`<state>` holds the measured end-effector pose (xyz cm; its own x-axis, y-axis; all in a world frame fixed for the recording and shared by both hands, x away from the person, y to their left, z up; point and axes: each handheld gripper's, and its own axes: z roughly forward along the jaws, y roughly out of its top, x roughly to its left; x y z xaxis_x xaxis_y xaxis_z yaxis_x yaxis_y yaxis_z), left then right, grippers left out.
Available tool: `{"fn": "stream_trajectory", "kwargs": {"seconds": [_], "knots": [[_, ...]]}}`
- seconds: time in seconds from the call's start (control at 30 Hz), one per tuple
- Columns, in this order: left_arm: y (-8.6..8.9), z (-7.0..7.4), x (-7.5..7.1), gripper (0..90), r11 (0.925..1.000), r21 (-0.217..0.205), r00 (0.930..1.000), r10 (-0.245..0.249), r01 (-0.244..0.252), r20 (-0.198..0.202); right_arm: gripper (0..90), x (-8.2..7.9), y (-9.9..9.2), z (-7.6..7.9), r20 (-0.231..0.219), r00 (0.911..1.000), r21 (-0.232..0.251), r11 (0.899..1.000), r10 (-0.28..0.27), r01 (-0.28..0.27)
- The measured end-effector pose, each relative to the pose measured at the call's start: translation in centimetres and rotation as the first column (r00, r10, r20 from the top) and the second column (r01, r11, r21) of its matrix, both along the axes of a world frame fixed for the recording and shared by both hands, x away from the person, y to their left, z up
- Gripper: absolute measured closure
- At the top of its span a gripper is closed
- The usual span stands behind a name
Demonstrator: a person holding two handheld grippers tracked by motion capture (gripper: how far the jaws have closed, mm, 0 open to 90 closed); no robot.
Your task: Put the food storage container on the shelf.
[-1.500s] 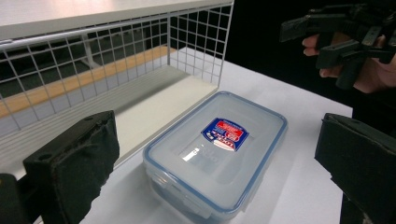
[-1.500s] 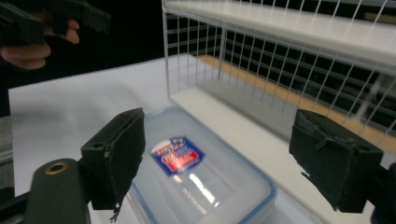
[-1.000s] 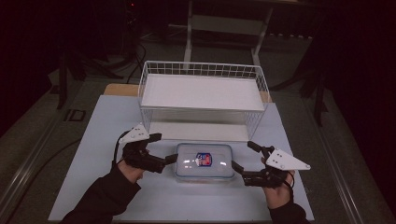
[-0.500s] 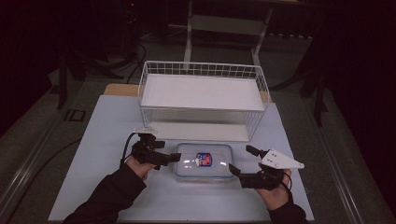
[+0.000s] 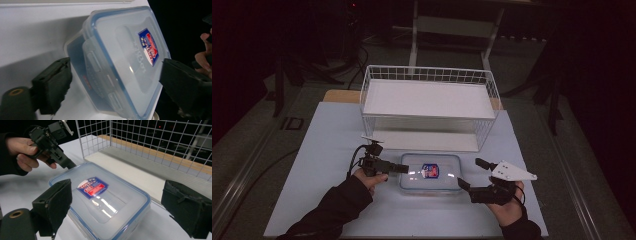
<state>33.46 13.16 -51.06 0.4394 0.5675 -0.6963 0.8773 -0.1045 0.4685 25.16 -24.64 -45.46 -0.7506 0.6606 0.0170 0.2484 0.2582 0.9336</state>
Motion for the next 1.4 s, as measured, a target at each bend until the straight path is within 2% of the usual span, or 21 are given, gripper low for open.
{"fn": "stream_trajectory", "kwargs": {"seconds": [0.2, 0.3, 0.33, 0.43, 0.57, 0.7, 0.73, 0.83, 0.93, 1.03, 1.1, 1.2, 1.23, 1.33, 1.4], "knots": [[0.0, -0.7, 0.1, 18.9, 0.9993, -0.033, 0.9985, -0.020, 0.018, -0.050, 9.7, 0.0, -0.1, -0.1, -0.010, 0.9999, -0.004, 1.000, 0.002, -0.002], [0.1, -1.1, 0.2, 27.0, 0.9966, -0.074, 0.9965, -0.041, 0.036, -0.073, 9.7, 0.0, -0.1, -0.1, -0.013, 0.9999, -0.007, 1.000, 0.000, 0.000], [0.2, -1.3, 0.3, 28.7, 0.9948, -0.084, 0.9956, -0.062, 0.056, -0.071, 9.7, 0.0, -0.1, -0.1, -0.013, 0.9999, -0.007, 1.000, -0.001, 0.001], [0.7, -1.8, 0.5, 35.3, 0.9922, -0.118, 0.9936, -0.050, 0.038, -0.101, 9.7, -0.1, -0.2, -0.1, -0.016, 0.9999, -0.007, 1.000, -0.001, 0.001], [0.6, -2.2, 0.6, 40.0, 0.9933, -0.108, 0.9926, -0.054, 0.042, -0.109, 9.7, 0.0, -0.4, -0.1, -0.023, 0.9997, -0.010, 1.000, -0.005, 0.005], [0.7, -2.3, 0.7, 41.9, 0.9920, -0.117, 0.9919, -0.060, 0.047, -0.112, 9.7, 0.0, -0.5, -0.2, -0.024, 0.9997, -0.011, 1.000, -0.007, 0.006], [1.0, -2.0, 0.7, 46.6, 0.9926, -0.110, 0.9930, -0.062, 0.051, -0.100, 10.0, 0.1, -0.5, -0.3, -0.037, 0.9993, -0.014, 1.000, -0.007, 0.006], [1.0, -2.0, 0.7, 47.4, 0.9923, -0.112, 0.9923, -0.065, 0.053, -0.106, 10.0, 0.4, -0.5, -0.6, -0.069, 0.9976, -0.019, 1.000, -0.002, 0.000], [1.1, -1.7, 0.5, 49.8, 0.9916, -0.111, 0.9934, -0.076, 0.066, -0.086, 10.0, 1.0, -0.6, -1.1, -0.138, 0.9904, -0.012, 1.000, 0.006, -0.008], [1.2, -1.2, -0.1, 51.9, 0.9914, -0.105, 0.9950, -0.084, 0.078, -0.054, 12.1, 1.9, -1.0, -1.9, -0.233, 0.9724, 0.021, 1.000, 0.013, -0.009], [1.2, -1.0, -0.6, 53.1, 0.9912, -0.094, 0.9952, -0.095, 0.093, -0.022, 13.0, 2.5, -1.3, -2.4, -0.295, 0.9553, 0.050, 0.999, 0.012, 0.003], [1.1, -0.6, -1.2, 54.5, 0.9910, -0.079, 0.9941, -0.108, 0.109, 0.013, 13.8, 3.5, -1.7, -3.2, -0.386, 0.9223, 0.086, 0.996, 0.016, 0.018], [1.1, -0.5, -1.4, 55.0, 0.9907, -0.076, 0.9935, -0.112, 0.113, 0.020, 13.9, 3.8, -1.9, -3.4, -0.420, 0.9073, 0.105, 0.994, 0.028, 0.018], [1.1, -0.3, -2.0, 56.2, 0.9895, -0.066, 0.9910, -0.126, 0.129, 0.044, 14.0, 4.4, -2.0, -4.2, -0.495, 0.8673, 0.142, 0.990, 0.056, 0.018], [1.0, -0.1, -2.4, 56.9, 0.9887, -0.062, 0.9897, -0.133, 0.136, 0.053, 15.0, 4.6, -2.0, -4.6, -0.528, 0.8452, 0.165, 0.986, 0.081, 0.009]]}}
